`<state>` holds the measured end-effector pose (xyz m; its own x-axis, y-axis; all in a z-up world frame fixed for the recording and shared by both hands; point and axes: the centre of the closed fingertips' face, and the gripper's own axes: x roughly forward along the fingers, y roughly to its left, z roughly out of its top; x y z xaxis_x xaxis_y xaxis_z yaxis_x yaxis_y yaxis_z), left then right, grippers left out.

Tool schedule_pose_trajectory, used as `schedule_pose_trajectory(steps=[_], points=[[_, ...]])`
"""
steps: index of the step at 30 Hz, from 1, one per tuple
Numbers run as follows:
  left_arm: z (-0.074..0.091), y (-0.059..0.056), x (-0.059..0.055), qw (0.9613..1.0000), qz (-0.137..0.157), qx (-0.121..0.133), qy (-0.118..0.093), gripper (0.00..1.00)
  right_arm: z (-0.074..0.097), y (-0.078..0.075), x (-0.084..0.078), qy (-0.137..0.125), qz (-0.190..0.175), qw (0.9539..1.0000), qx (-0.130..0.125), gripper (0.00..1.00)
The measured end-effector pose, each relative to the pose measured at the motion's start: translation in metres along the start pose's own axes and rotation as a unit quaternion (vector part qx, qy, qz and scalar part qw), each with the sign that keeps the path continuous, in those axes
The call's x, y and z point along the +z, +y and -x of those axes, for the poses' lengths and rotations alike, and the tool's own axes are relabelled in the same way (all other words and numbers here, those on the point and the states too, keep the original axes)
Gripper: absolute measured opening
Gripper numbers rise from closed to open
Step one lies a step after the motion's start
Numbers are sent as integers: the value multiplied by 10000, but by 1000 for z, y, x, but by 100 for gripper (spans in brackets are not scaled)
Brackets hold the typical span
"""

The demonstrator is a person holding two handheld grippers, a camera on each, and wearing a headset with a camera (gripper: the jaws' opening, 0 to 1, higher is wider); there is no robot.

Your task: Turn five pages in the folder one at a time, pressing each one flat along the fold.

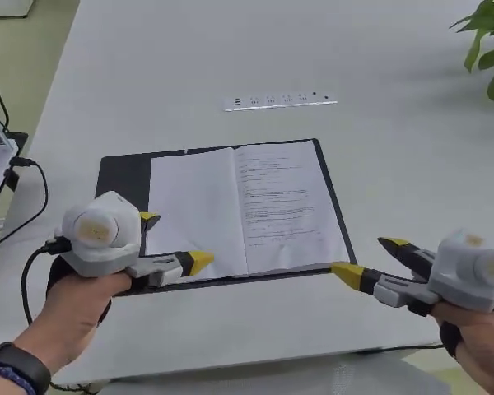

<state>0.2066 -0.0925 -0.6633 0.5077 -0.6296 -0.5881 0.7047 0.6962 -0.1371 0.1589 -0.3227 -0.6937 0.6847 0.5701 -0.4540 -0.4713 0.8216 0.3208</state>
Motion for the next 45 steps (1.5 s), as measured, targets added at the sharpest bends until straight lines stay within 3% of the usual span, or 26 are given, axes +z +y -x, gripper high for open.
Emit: schedule_pose_trajectory(steps=[13, 24, 28, 35, 42, 45], points=[[-43, -19, 25, 9986, -329, -398, 58, 70, -1, -1, -2, 31, -6, 10000, 42, 74], [-94, -53, 53, 9940, -679, -851, 105, 69, 3, -3, 0, 17, -27, 10000, 56, 73], [-112, -67, 57, 9931, -680, -950, 120, 69, 6, -5, -1, 29, -31, 10000, 44, 73], [-150, -93, 52, 9904, -726, -1140, 302, 70, 12, -9, -6, 74, -10, 10000, 44, 74], [-185, -119, 35, 9857, -980, -1235, 591, 70, 15, -12, -15, 140, -19, 9999, 79, 73], [-194, -127, 29, 9858, -907, -1247, 657, 70, 16, -11, -17, 165, -22, 9998, 107, 73]])
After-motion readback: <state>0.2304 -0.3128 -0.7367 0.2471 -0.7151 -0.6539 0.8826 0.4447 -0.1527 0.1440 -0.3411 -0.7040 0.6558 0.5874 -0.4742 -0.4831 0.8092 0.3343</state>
